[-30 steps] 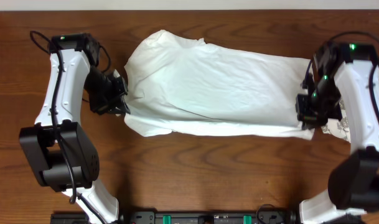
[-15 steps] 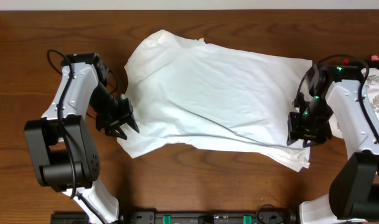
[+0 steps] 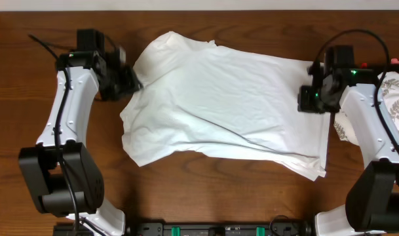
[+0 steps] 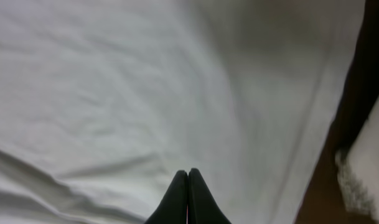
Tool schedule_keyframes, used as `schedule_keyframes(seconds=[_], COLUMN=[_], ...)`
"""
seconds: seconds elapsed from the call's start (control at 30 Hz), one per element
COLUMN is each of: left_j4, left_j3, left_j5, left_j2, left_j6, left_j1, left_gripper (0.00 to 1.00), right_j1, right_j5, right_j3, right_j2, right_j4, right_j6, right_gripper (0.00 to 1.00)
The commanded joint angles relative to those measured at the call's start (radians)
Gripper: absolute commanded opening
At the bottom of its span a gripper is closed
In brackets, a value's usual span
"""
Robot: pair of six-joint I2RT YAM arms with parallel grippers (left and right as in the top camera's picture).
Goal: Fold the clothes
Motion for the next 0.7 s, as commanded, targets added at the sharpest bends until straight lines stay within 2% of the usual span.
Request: schedule_keyframes(seconds=[0.0, 0.03, 0.13, 0.3, 0.67], left_j4=[0.124, 0.171, 0.291, 0.428, 0.523], left_j3=[0.013, 0.013, 0.013, 0.013, 0.013], left_j5=[-0.006, -0.006, -0.006, -0.040, -0.048], left_j2=[-0.001, 0.000, 0.002, 0.043, 0.194], left_j6=[0.054, 0.079, 0.163, 0.173, 0.203], left_j1=[-0.052, -0.070, -0.125, -0.174, -0.175], left_gripper=[0.20, 0.15, 0.13, 0.08, 0.06], right_j1=[0.029, 0.033, 0.034, 0.034, 0.034], right_j5=[-0.008, -0.008, -0.011, -0.011, 0.083], right_j3=[0.016, 0.016, 0.016, 0.016, 0.016], right_j2=[0.009, 0.021, 0.068, 0.163, 0.293], right_j4=[0.061, 0.082, 0.124, 0.190, 0.350], right_j6=[-0.001, -0.001, -0.001, -0.006, 0.015], right_gripper=[0.01, 0.01, 0.01, 0.01, 0.01])
